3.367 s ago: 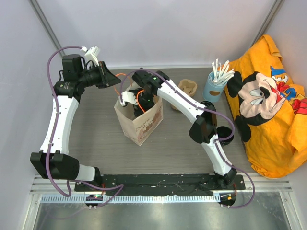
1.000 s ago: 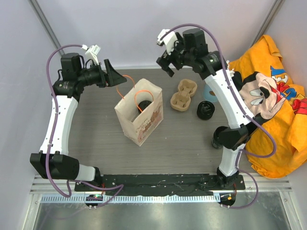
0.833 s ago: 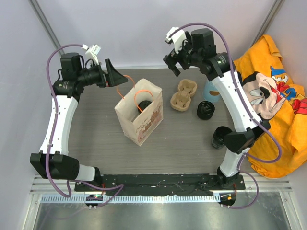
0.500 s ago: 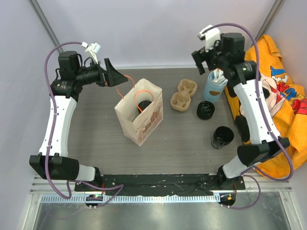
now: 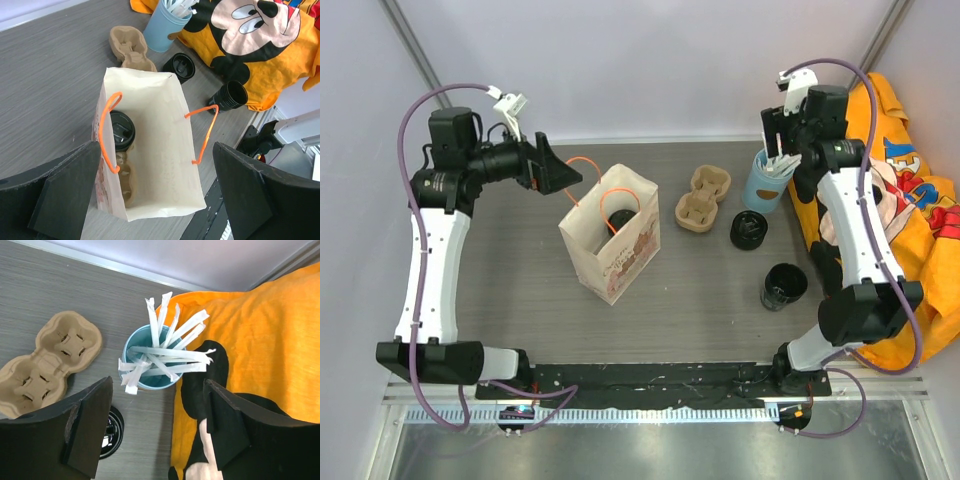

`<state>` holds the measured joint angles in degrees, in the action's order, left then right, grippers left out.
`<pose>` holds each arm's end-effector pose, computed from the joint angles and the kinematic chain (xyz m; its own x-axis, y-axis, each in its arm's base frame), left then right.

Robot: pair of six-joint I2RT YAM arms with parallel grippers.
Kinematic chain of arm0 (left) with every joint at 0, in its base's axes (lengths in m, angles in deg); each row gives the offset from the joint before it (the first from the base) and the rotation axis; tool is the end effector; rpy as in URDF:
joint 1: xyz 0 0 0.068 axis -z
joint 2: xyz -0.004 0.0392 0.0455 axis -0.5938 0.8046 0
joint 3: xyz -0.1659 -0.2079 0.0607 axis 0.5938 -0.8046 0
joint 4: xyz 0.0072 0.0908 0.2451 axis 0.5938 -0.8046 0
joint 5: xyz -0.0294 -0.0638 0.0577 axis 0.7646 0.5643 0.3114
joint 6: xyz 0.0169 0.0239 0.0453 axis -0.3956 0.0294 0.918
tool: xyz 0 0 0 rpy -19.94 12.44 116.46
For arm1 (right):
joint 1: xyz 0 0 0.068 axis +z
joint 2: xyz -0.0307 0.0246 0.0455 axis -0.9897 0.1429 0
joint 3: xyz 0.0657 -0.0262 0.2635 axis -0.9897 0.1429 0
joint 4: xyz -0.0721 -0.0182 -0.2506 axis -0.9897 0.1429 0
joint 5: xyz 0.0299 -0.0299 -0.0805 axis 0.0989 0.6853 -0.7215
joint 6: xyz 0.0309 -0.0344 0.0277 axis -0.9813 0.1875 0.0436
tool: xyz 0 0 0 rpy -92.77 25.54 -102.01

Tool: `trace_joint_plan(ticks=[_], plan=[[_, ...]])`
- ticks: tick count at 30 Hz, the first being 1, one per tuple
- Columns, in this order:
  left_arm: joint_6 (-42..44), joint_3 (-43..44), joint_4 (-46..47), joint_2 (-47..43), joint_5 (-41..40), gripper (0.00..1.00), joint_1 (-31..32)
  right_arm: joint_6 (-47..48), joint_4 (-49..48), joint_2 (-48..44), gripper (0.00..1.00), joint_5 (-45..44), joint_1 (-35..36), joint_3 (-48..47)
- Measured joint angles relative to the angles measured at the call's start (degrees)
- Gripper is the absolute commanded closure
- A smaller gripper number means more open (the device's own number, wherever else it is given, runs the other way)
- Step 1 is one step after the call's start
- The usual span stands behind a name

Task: Pack the takeout coffee

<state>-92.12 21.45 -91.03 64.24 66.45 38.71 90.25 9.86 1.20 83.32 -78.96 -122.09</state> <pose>0.2587 -0.0381 0.4689 -0.5242 -0.0604 -0.8494 0.6666 0.5916 -0.4535 0.3374 0.0147 0.4351 -0.4024 -0.3363 -0.8515 -0.1350 0.9417 -0.3081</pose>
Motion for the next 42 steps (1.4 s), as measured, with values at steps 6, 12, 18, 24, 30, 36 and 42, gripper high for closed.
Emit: trace_joint_plan(ticks=[6,12,18,24,30,36,42], plan=[[2.6,0.0,-2.5,-1.4,-1.0,0.00,0.0,-2.5,-1.5,6.8,0.32,0.3,-0.5,-0.1],[3.9,0.0,-3.7,-1.7,-2.0,0.00,0.0,-3.9,-0.4,12.2,0.43,0.4,-0.7,-1.4],[3.9,-0.3,-3.7,-1.7,-2.0,0.00,0.0,-4.4,-0.2,14.4,0.49,0.3,-0.8,-3.5],[3.9,-0.5,-3.8,-1.7,-2.3,0.00,0.0,-4.8,-0.1,15.6,0.50,0.1,-1.1,-4.1],[3.9,-0.8,-3.7,-1.7,-2.4,0.00,0.0,-4.9,0.8,16.8,0.57,0.2,-1.2,-4.3],[3.7,-1.0,-3.7,-1.7,-2.4,0.00,0.0,-4.9,3.0,17.9,0.59,0.4,-1.3,-4.3],[3.6,-1.3,-3.7,-1.7,-2.4,0.00,0.0,-4.9,3.2,18.6,0.67,0.4,-1.4,-4.3]])
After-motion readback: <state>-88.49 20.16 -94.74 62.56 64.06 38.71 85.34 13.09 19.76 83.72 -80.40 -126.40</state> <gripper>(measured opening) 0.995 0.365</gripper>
